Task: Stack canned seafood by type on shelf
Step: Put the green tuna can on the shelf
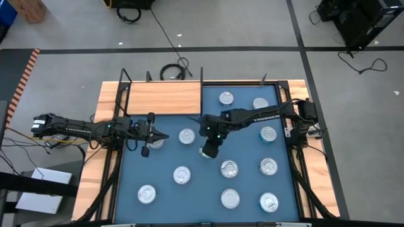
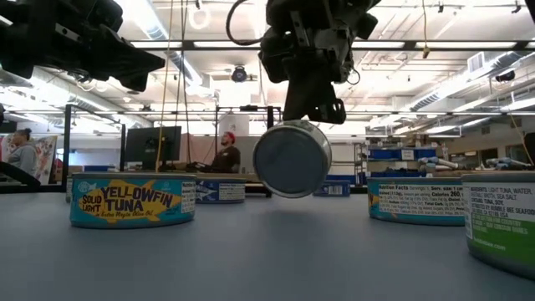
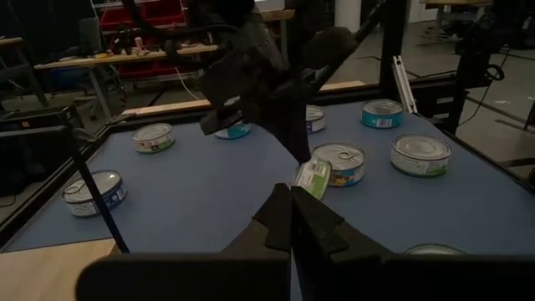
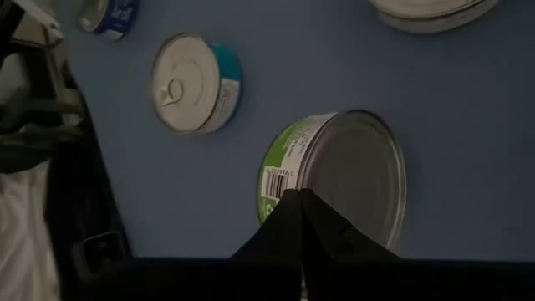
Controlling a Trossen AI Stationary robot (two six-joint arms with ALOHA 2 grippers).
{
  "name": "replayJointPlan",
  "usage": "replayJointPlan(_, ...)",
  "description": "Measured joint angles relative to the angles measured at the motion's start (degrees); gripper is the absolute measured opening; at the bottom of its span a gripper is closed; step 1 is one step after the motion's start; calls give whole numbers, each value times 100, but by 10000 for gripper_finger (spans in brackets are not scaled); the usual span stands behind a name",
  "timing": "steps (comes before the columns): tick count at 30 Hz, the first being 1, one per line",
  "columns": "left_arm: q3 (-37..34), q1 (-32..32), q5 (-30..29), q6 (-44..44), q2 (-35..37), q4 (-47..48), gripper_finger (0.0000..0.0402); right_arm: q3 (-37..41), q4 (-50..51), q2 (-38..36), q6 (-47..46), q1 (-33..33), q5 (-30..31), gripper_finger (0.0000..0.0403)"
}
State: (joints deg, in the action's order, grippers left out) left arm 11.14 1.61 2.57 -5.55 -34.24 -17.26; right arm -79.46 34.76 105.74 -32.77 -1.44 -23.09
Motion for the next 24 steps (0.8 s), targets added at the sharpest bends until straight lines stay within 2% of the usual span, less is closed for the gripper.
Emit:
replayJointPlan(5, 0, 2, 236, 41, -2, 139, 4, 197, -51, 6, 61, -150, -143, 0)
replayJointPlan(13, 0, 2, 265, 132, 0, 133, 4, 612, -806, 8, -131, -412, -960, 0)
replayJointPlan(24, 0, 2, 265, 132, 0, 200, 4, 671, -676, 8, 266, -893, -1081, 0)
